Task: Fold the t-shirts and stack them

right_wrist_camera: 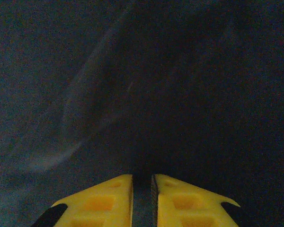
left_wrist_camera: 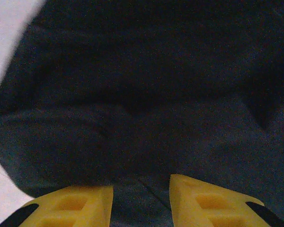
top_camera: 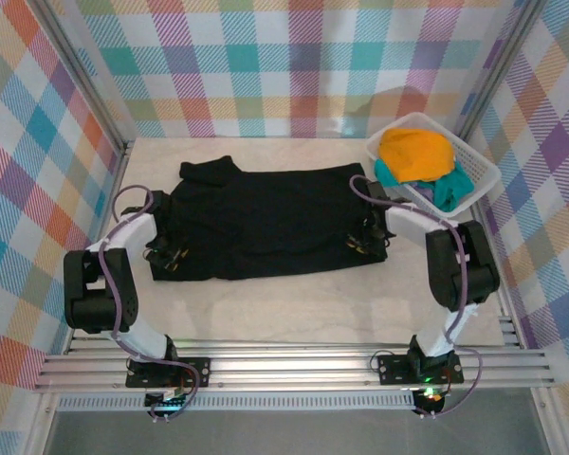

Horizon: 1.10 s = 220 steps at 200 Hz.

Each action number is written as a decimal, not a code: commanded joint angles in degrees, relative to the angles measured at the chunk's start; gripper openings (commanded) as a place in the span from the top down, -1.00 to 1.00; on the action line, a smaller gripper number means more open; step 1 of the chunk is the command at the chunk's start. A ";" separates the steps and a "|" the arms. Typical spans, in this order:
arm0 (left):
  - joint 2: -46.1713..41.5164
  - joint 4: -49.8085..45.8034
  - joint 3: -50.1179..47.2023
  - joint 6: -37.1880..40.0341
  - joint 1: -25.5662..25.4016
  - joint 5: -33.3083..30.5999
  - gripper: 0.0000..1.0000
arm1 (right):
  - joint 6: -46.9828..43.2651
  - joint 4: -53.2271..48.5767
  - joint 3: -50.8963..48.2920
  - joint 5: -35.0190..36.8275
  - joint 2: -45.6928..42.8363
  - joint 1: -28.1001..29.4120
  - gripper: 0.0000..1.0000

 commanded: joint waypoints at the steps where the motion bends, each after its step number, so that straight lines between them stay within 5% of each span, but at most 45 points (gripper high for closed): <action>1: 1.48 0.57 -2.69 -2.74 4.65 -0.46 0.27 | 0.36 -5.69 1.24 3.36 1.97 -3.07 0.64; 55: -0.25 0.22 -1.82 -1.53 8.08 0.91 0.26 | 2.86 -5.45 -4.95 5.68 -5.00 -3.97 0.61; 94: -7.82 -2.41 1.77 -0.06 4.12 -0.56 0.20 | 0.90 -5.36 -2.14 8.95 -13.29 -2.98 0.38; 146: -12.85 1.89 -0.93 -2.36 -2.01 6.93 0.17 | 7.71 1.13 -2.73 6.33 -9.78 -3.96 0.36; 220: -9.03 3.65 -2.70 -1.03 -2.82 6.63 0.22 | 13.08 -0.10 2.73 6.13 -0.66 -5.20 0.43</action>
